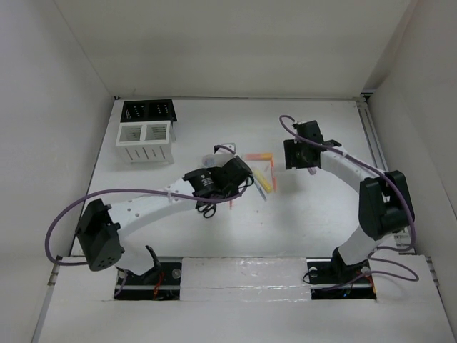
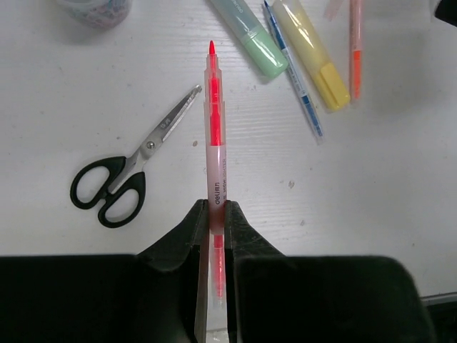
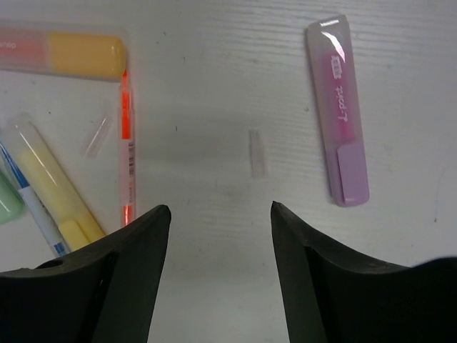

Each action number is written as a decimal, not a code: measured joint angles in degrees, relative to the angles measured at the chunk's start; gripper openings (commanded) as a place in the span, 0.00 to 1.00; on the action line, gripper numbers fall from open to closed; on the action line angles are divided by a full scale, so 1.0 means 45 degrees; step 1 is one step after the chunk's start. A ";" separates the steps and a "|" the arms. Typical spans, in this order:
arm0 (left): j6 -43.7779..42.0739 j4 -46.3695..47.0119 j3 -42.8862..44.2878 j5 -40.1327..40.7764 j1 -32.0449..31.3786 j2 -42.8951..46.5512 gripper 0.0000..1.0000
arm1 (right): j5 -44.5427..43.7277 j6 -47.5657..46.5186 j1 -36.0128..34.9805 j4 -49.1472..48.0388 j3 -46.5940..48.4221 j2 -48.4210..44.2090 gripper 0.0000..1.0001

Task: Sort the stationery into containers
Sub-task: Grab a piece of stationery with the left arm, then grab a piece of stationery with the right arm

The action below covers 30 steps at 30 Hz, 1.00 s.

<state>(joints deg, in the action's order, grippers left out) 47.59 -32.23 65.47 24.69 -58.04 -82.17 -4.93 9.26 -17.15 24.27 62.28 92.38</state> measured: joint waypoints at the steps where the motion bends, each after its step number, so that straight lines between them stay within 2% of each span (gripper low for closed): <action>1: -0.0219 0.0024 -0.0024 -0.0005 0.0000 0.0223 0.00 | 0.0073 -0.0068 0.0010 -0.0112 0.0194 0.0325 0.67; 11: -0.1685 0.0733 -0.1093 -0.0865 0.0000 0.1180 0.00 | 0.0253 -0.0345 0.0491 -0.0510 0.0986 0.2244 0.66; 14: -0.1773 0.0821 -0.1239 -0.1064 0.0000 0.1205 0.00 | 0.0316 -0.0398 0.0665 -0.0520 0.0986 0.2443 0.64; 16: -0.1817 0.0874 -0.1268 -0.1156 0.0000 0.1248 0.00 | 0.0466 -0.0452 0.0753 -0.0515 0.1035 0.2628 0.57; 23: -0.1836 0.0967 -0.1282 -0.1122 0.0000 0.1326 0.00 | 0.0709 -0.0563 0.0835 -0.0505 0.1195 0.2968 0.50; 25: -0.1841 0.0971 -0.1277 -0.1098 0.0000 0.1326 0.00 | 0.0724 -0.0602 0.0835 -0.0461 0.1200 0.2968 0.40; 30: -0.1919 0.0967 -0.1180 -0.1044 0.0000 0.1326 0.00 | 0.0724 -0.0675 0.0835 -0.0194 0.1307 0.3016 0.23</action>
<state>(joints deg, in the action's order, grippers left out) 38.96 -27.88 60.16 19.99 -58.04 -76.20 -1.67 6.22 -13.39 23.40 68.16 105.95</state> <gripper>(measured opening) 0.040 0.269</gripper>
